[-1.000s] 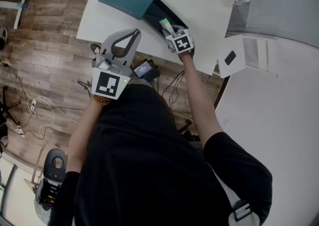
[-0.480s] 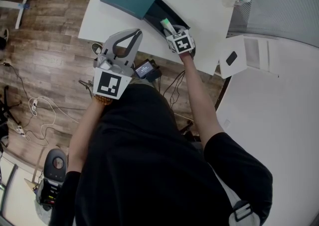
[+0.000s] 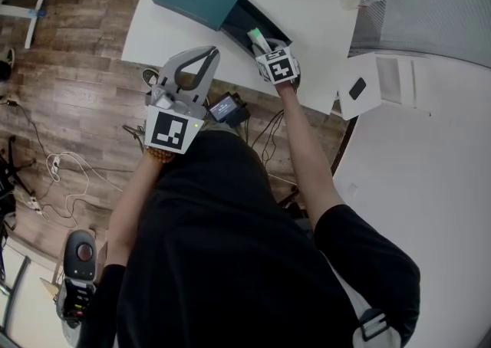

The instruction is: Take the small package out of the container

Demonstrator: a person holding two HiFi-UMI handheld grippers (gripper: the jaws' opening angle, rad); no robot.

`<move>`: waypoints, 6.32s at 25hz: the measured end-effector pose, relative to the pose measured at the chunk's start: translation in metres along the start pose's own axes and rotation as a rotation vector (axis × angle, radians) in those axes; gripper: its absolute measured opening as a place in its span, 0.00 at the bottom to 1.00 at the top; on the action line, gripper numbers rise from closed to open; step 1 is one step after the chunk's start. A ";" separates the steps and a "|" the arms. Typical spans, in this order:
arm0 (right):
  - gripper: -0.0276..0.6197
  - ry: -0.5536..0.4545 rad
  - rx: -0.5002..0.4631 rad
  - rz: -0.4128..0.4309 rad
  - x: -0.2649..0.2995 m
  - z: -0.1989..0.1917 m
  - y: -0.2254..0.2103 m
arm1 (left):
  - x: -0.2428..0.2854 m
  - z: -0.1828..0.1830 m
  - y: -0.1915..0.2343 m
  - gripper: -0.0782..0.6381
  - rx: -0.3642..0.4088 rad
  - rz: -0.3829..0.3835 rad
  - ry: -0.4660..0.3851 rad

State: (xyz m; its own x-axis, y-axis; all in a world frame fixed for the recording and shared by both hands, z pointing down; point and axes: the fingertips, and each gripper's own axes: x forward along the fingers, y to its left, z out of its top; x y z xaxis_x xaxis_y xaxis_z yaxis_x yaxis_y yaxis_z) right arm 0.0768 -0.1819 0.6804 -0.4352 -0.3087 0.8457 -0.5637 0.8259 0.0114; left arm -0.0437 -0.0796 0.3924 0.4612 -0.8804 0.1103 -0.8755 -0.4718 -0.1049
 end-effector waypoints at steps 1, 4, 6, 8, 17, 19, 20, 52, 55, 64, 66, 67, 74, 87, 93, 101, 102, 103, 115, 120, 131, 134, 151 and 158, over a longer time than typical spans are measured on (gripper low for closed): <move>0.18 -0.001 0.002 -0.004 0.000 0.000 0.000 | 0.000 0.000 0.000 0.12 0.002 0.000 -0.001; 0.18 -0.009 0.001 -0.012 -0.002 0.003 0.000 | -0.002 0.000 -0.001 0.12 -0.002 0.001 -0.002; 0.18 -0.011 -0.001 -0.010 -0.002 0.003 0.001 | -0.003 0.000 -0.001 0.12 -0.002 0.001 -0.002; 0.18 -0.014 0.002 -0.010 -0.002 0.003 0.001 | -0.003 0.000 -0.002 0.12 -0.001 0.001 -0.002; 0.18 -0.042 0.012 -0.031 -0.012 0.012 -0.003 | -0.004 0.002 -0.005 0.12 0.000 0.002 -0.003; 0.18 -0.051 0.017 -0.031 -0.014 0.014 -0.004 | -0.003 0.003 -0.006 0.12 -0.001 0.001 -0.004; 0.18 -0.055 0.022 -0.032 -0.015 0.016 -0.005 | -0.003 0.003 -0.007 0.12 0.000 0.000 -0.005; 0.18 -0.209 0.076 -0.027 -0.053 0.057 -0.009 | -0.003 0.012 -0.021 0.12 0.017 -0.017 -0.019; 0.18 -0.231 0.083 -0.029 -0.059 0.063 -0.008 | -0.004 0.012 -0.022 0.12 0.008 -0.014 -0.021; 0.18 -0.289 0.121 -0.040 -0.073 0.073 -0.004 | -0.003 0.013 -0.018 0.12 -0.017 0.004 -0.028; 0.18 -0.304 0.141 -0.042 -0.074 0.075 -0.001 | -0.004 0.012 -0.012 0.12 -0.027 0.020 -0.026; 0.18 -0.312 0.148 -0.043 -0.074 0.076 0.001 | -0.004 0.012 -0.010 0.12 -0.026 0.022 -0.024; 0.18 -0.365 0.171 -0.044 -0.088 0.083 0.011 | 0.001 0.012 -0.026 0.12 -0.018 -0.021 -0.027; 0.18 -0.442 0.184 -0.084 -0.126 0.087 0.003 | 0.009 0.017 -0.039 0.12 -0.023 -0.060 -0.049; 0.18 -0.486 0.184 -0.094 -0.142 0.092 -0.001 | 0.015 0.023 -0.041 0.12 -0.032 -0.072 -0.057; 0.18 -0.574 0.187 -0.116 -0.167 0.102 -0.005 | 0.018 0.025 -0.049 0.12 -0.026 -0.108 -0.057; 0.18 -0.583 0.187 -0.119 -0.170 0.103 -0.005 | 0.019 0.025 -0.049 0.12 -0.026 -0.110 -0.059; 0.18 -0.592 0.186 -0.122 -0.172 0.104 -0.004 | 0.019 0.025 -0.050 0.12 -0.025 -0.112 -0.059; 0.18 -0.703 0.182 -0.155 -0.213 0.118 0.003 | 0.021 0.029 -0.054 0.12 -0.030 -0.129 -0.072; 0.18 -0.742 0.162 -0.167 -0.233 0.126 0.004 | 0.025 0.028 -0.060 0.12 -0.045 -0.146 -0.077; 0.18 -0.895 0.096 -0.223 -0.276 0.139 0.010 | 0.030 0.030 -0.062 0.12 -0.044 -0.149 -0.078; 0.18 -0.941 0.076 -0.249 -0.284 0.142 0.013 | 0.030 0.031 -0.061 0.12 -0.045 -0.145 -0.081; 0.18 -1.055 0.006 -0.234 -0.304 0.154 0.061 | 0.025 0.033 -0.058 0.12 -0.044 -0.139 -0.094; 0.18 -1.039 0.015 -0.219 -0.298 0.144 0.067 | 0.026 0.033 -0.061 0.12 -0.043 -0.150 -0.098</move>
State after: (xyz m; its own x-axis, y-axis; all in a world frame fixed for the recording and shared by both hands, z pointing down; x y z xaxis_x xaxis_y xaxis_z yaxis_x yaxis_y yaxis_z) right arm 0.0678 -0.1022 0.3520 -0.7055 -0.7073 -0.0447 -0.7078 0.7000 0.0953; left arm 0.0267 -0.0756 0.3688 0.5971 -0.8018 0.0240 -0.8003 -0.5974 -0.0517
